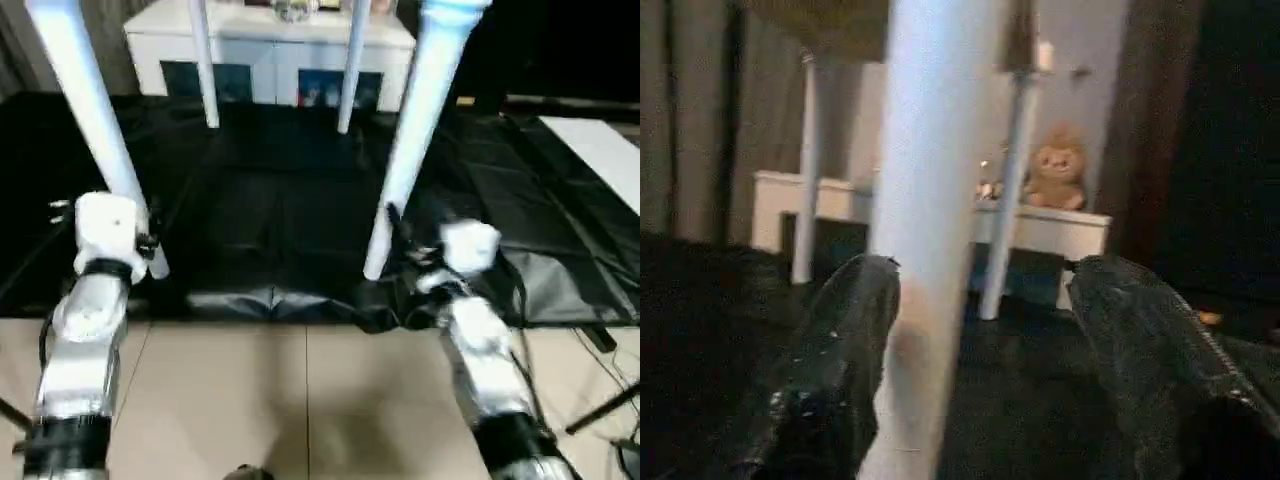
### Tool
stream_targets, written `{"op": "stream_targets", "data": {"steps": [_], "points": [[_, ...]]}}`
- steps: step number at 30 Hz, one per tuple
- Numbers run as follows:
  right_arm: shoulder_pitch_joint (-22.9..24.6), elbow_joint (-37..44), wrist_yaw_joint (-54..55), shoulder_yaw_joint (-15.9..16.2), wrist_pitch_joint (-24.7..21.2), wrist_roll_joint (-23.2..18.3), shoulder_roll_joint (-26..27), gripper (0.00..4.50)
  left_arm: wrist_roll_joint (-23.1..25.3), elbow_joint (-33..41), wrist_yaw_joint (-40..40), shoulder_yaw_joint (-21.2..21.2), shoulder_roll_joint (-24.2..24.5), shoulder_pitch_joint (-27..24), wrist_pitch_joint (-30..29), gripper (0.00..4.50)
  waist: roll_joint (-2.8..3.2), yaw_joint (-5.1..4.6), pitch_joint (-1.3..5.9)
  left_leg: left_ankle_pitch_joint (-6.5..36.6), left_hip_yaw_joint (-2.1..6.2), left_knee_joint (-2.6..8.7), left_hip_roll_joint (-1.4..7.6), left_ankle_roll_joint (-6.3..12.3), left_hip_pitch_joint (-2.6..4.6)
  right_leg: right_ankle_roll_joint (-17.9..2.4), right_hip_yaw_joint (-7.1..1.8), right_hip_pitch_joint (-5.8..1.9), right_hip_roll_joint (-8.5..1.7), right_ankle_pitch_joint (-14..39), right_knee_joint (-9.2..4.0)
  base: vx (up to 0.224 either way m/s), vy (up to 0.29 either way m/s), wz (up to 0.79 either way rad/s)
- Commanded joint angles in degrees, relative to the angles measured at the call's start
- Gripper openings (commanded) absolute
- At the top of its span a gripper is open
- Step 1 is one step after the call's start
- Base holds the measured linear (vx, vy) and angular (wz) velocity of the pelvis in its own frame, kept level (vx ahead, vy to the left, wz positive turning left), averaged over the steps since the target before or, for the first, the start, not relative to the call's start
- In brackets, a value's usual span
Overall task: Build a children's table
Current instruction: Flip table
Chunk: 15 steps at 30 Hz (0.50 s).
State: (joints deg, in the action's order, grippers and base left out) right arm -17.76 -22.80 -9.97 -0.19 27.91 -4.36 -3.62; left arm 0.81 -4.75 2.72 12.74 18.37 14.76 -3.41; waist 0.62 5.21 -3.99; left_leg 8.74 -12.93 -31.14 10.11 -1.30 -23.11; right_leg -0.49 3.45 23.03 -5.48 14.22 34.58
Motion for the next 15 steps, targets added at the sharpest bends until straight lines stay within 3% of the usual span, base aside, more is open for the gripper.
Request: {"op": "stream_targets", "data": {"steps": [1, 2, 3, 4, 5, 6, 7, 8, 9, 10, 11, 12, 13, 14, 15], "points": [[1.8, 4.5, 0.4, -0.3, -2.2, -0.6, -0.5, 3.22, -1.2, 4.9, -0.9, 0.9, -1.5, -2.7, 0.7, 3.36, 1.19, 1.18, 3.35, 47.0, -0.98, 10.77, 3.25, -7.66, -0.11, -3.3, 0.11, -3.73, 1.19, 22.7, 2.57, -0.060, -0.077, 0.21], [4.4, 8.7, -0.5, 0.3, -3.7, -1.5, -0.6, 3.22, -1.3, 8.9, -2.2, 1.5, -3.0, -5.6, 1.3, 3.36, -2.19, -0.09, 1.72, 29.3, 1.48, -9.86, -0.13, -4.36, 12.30, -1.0, -2.16, 9.38, -8.52, 52.2, -15.70, 0.000, 0.000, 0.00], [4.8, 9.2, -0.6, 0.4, -3.9, -1.6, -0.6, 3.22, -1.1, 9.5, -2.6, 1.6, -3.2, -6.0, 1.3, 3.36, -1.47, -0.67, 0.73, 20.4, 4.19, -11.11, -0.59, -2.27, 9.93, -1.5, -4.11, 6.86, -10.97, 56.6, -15.95, 0.000, 0.000, 0.00], [6.9, 12.3, -1.6, 1.0, -5.2, -2.8, -0.8, 3.22, -3.9, 12.0, -1.8, 2.1, -4.7, -8.2, 2.5, 3.36, -0.62, -0.05, 1.44, 12.3, 7.38, -6.44, -1.34, -1.52, 2.21, -0.7, -2.39, -3.55, -9.55, 49.6, -9.61, 0.059, 0.038, -0.41], [8.9, 15.4, -2.6, 1.7, -6.9, -4.1, -1.1, 3.22, -6.3, 14.4, -1.2, 2.3, -5.9, -10.2, 2.9, 3.36, 0.47, 0.29, 1.49, 19.5, 7.32, -3.20, 0.34, -2.67, 4.42, -0.3, -0.12, -3.04, -7.66, 44.4, -9.21, -0.033, 0.024, -0.19], [11.1, 18.4, -3.9, 2.6, -9.1, -5.7, -1.7, 3.22, -8.3, 16.8, -0.6, 2.4, -7.1, -12.6, 2.7, 3.36, 1.79, -1.24, 0.80, 42.3, 7.73, 1.32, 2.41, -3.11, 6.92, 0.1, 3.82, -0.60, -0.81, 25.2, -7.41, -0.033, 0.024, -0.19], [13.0, 21.0, -5.1, 3.4, -11.6, -7.2, -2.3, 3.22, -10.1, 18.9, 0.0, 2.3, -8.0, -14.7, 2.1, 3.36, 3.30, -1.77, 1.59, 51.4, 8.54, 4.15, 4.08, -2.45, 6.48, -0.9, 4.16, -2.15, 0.62, 14.8, -4.77, -0.196, 0.005, 0.11], [14.7, 22.7, -5.9, 3.9, -14.3, -8.0, -2.9, 3.22, -10.6, 20.7, 0.6, 1.1, -8.5, -16.9, 0.5, 3.36, 3.83, 0.11, 0.77, 63.9, 7.39, 8.94, 6.00, -0.13, 0.78, -3.3, 2.96, -6.01, -0.18, -5.1, 4.89, -0.151, 0.002, 0.01], [15.9, 23.9, -5.9, 4.0, -17.0, -8.3, -3.4, 3.22, -10.5, 22.4, 1.1, -0.8, -8.9, -18.6, -1.5, 3.36, 3.46, 0.72, 0.51, 65.7, 6.95, 9.72, 6.08, -0.27, 0.31, -2.4, 2.40, -6.46, -0.19, -1.6, 6.47, -0.151, 0.002, 0.01], [16.2, 24.1, -5.7, 3.9, -17.8, -8.3, -3.4, 3.22, -10.4, 22.9, 1.2, -1.4, -9.1, -19.1, -2.4, 3.36, 2.57, 2.70, 0.89, 60.1, 5.51, 8.94, 5.02, -1.94, -0.16, 0.1, -1.34, -7.64, -0.39, 14.7, 8.46, -0.065, -0.067, 0.00], [16.9, 25.0, -5.0, 3.4, -20.7, -8.4, -3.5, 3.22, -8.8, 24.1, 0.2, -3.0, -10.0, -19.9, -4.8, 3.36, -0.29, 2.38, 2.13, 49.9, 5.16, 5.36, 3.70, -2.34, 2.49, 2.5, -3.76, -6.15, -1.56, 28.7, 5.39, -0.053, -0.125, 0.00], [16.7, 25.6, -3.7, 2.5, -23.1, -7.9, -3.3, 3.22, -7.2, 24.4, -1.8, -3.1, -11.1, -19.4, -7.1, 3.36, -2.31, 1.76, 1.66, 15.6, 6.31, -7.53, -0.38, -1.09, 5.62, 1.6, -7.68, 0.39, -7.62, 61.8, -8.48, -0.053, -0.125, 0.00], [16.4, 25.7, -3.2, 2.1, -23.7, -7.5, -3.2, 3.22, -6.4, 24.2, -2.5, -2.9, -11.4, -19.0, -7.1, 3.36, -1.35, 2.40, 2.28, 9.2, 7.04, -6.26, 0.11, -0.37, 3.43, 0.4, -8.16, -2.23, -7.90, 55.9, -7.50, -0.060, -0.106, -0.02], [16.4, 25.7, -3.2, 2.1, -23.7, -7.5, -3.2, 3.22, -6.4, 24.2, -2.5, -2.9, -11.4, -19.0, -7.1, 3.36, -1.14, 3.04, 2.24, 7.7, 7.06, -4.08, 0.90, -1.01, 2.85, -0.4, -7.35, -2.86, -6.94, 49.2, -6.66, -0.056, -0.061, 0.06], [16.1, 25.8, -2.5, 1.9, -24.5, -7.4, -3.1, 3.22, -6.2, 24.0, -2.8, -3.0, -11.4, -18.6, -8.0, 3.36, -0.96, 3.27, 2.65, 10.5, 6.57, -0.51, 1.81, -2.60, 3.13, -1.4, -5.09, -2.15, -2.94, 33.0, -4.04, -0.056, -0.061, 0.06]]}}
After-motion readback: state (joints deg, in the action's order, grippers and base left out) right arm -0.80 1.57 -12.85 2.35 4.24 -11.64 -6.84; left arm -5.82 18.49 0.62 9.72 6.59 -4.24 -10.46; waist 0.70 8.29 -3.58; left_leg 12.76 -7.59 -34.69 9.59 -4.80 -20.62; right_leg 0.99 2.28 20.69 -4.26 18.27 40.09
